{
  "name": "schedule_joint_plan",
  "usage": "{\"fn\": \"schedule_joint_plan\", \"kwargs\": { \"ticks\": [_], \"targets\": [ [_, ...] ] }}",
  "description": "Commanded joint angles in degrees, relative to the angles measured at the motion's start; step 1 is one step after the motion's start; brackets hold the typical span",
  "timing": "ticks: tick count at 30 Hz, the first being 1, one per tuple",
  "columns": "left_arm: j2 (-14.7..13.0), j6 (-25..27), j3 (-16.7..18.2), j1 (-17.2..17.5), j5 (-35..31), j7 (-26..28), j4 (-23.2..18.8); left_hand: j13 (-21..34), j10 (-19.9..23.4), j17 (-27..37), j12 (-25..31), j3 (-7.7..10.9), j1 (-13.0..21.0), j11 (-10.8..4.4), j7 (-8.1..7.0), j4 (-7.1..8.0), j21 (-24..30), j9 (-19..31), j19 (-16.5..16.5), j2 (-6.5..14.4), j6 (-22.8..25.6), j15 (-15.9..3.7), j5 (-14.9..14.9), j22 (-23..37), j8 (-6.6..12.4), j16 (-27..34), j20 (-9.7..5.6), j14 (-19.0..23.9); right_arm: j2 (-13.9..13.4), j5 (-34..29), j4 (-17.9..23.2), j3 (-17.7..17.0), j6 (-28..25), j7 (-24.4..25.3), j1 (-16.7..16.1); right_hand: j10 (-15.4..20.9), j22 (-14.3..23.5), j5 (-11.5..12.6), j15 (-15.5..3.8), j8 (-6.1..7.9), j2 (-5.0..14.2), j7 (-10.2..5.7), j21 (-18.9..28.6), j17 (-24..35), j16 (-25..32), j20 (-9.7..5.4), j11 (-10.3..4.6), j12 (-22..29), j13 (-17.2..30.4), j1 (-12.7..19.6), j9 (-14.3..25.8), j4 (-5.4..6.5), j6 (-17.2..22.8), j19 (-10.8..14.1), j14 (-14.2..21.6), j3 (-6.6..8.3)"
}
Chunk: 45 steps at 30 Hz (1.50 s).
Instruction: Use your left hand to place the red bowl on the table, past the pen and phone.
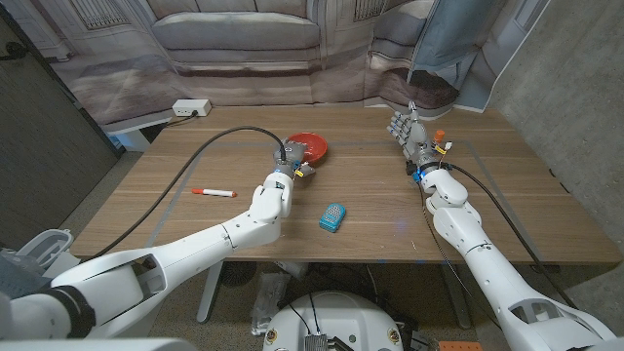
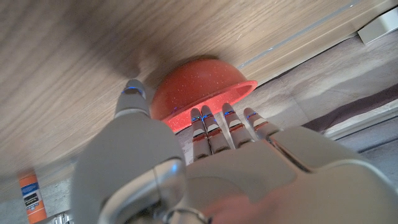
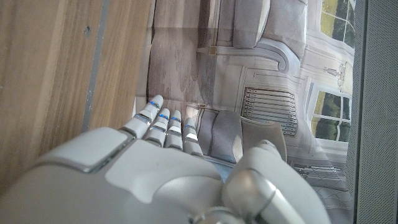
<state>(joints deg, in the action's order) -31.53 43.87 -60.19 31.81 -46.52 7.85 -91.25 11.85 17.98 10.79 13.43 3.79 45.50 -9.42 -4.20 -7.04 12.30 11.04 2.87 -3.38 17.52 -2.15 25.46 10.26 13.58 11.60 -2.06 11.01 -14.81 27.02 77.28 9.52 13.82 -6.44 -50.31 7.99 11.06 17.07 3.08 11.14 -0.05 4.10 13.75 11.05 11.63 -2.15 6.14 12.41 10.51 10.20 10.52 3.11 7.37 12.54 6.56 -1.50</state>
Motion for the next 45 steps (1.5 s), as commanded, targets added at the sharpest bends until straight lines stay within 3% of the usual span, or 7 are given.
{"fn": "schedule_joint_plan", "kwargs": {
  "ticks": [1,16,19,22,31,38,45],
  "targets": [
    [0.3,0.1,-0.4,-0.2,1.3,0.5,0.8,0.3,0.5,0.2,0.2,0.12,1.1,0.03,-0.20,-0.02,0.6,0.2,1.7,0.0,0.6,-4.63,0.5,0.1,0.20,0.4,0.09,0.4,0.1,0.0,-0.3,-0.1,0.0,-0.1,-0.1,0.3,0.1,-0.1,-0.03,0.11,0.36,-0.07,0.0,0.2,-0.2,-0.48,0.34,0.0,0.1,0.3,0.2,0.02,0.5,0.7,0.4,-0.32],
    [0.5,-1.0,-0.4,-0.3,3.0,2.6,1.9,0.4,3.1,0.2,0.6,0.98,4.3,-1.01,-1.13,-0.68,1.4,0.2,5.5,1.4,3.2,-5.44,0.3,0.1,0.78,1.0,-0.80,3.6,0.7,-0.1,-0.9,0.0,0.1,-0.3,0.3,0.3,0.1,-0.1,-0.14,0.10,0.40,-0.16,-0.1,0.2,-0.3,-0.45,0.24,0.0,0.2,0.4,0.2,0.00,0.4,0.8,0.3,-0.42],
    [0.5,-1.4,-0.5,-0.5,3.3,2.7,2.1,0.4,4.1,0.2,0.5,1.37,5.9,-1.03,-1.16,-0.86,2.2,0.2,8.9,2.1,4.2,-5.80,-0.1,0.2,0.86,1.1,-4.37,5.2,0.8,-0.1,-1.3,0.0,0.3,-0.5,0.4,0.3,0.1,-0.1,-0.13,0.10,0.41,-0.15,-0.1,0.2,-0.2,-0.45,0.27,0.0,0.2,0.4,0.2,-0.01,0.5,0.8,0.4,-0.44],
    [0.4,-1.5,-0.6,-0.7,3.5,2.6,2.1,0.4,5.9,0.1,0.8,1.41,6.6,-1.71,-1.52,-0.86,2.7,0.2,11.0,2.3,5.5,-6.12,-0.7,0.1,1.18,1.2,-5.55,6.5,0.8,-0.2,-1.7,0.1,0.6,-0.7,0.5,0.3,0.1,-0.1,-0.11,0.11,0.42,-0.13,-0.1,0.2,-0.2,-0.43,0.20,-0.1,0.2,0.4,0.2,-0.01,0.5,0.8,0.4,-0.46],
    [0.6,-2.1,-0.9,-1.1,3.6,2.9,2.7,0.4,10.7,0.0,1.5,2.25,9.9,-2.23,-2.30,-1.31,3.4,0.2,14.9,3.5,10.8,-7.28,-1.9,0.2,2.74,1.9,-5.11,11.6,1.3,-0.2,-2.2,0.0,0.5,-0.8,0.8,0.3,0.1,-0.1,-0.08,0.08,0.47,-0.17,-0.2,0.2,-0.2,-0.43,0.39,-0.1,0.2,0.4,0.2,-0.02,0.4,0.8,0.5,-0.52],
    [0.9,-2.5,-1.2,-1.5,3.5,3.2,3.3,0.4,14.7,-0.1,1.8,2.77,12.2,-2.42,-3.00,-1.35,4.2,0.1,18.6,4.0,14.6,-8.86,-3.1,0.2,3.70,2.5,-5.61,16.2,1.2,-0.5,-2.0,-0.1,0.5,-0.7,0.8,0.3,0.1,-0.1,-0.07,0.09,0.50,-0.18,-0.2,0.2,-0.2,-0.41,0.37,-0.1,0.2,0.4,0.2,-0.03,0.4,0.9,0.5,-0.56],
    [0.9,-3.1,-1.3,-1.8,3.5,3.5,3.7,0.3,19.2,-0.3,1.6,4.27,16.1,-2.35,-3.40,-1.57,5.2,0.0,23.0,5.7,19.5,-10.04,-5.7,0.3,4.74,2.8,-6.05,23.1,1.4,-0.2,-2.0,-0.2,0.0,-0.4,0.8,0.3,0.1,-0.2,-0.02,0.09,0.53,-0.20,-0.2,0.2,-0.3,-0.45,0.33,-0.1,0.2,0.4,0.2,-0.04,0.4,0.9,0.4,-0.60]
  ]
}}
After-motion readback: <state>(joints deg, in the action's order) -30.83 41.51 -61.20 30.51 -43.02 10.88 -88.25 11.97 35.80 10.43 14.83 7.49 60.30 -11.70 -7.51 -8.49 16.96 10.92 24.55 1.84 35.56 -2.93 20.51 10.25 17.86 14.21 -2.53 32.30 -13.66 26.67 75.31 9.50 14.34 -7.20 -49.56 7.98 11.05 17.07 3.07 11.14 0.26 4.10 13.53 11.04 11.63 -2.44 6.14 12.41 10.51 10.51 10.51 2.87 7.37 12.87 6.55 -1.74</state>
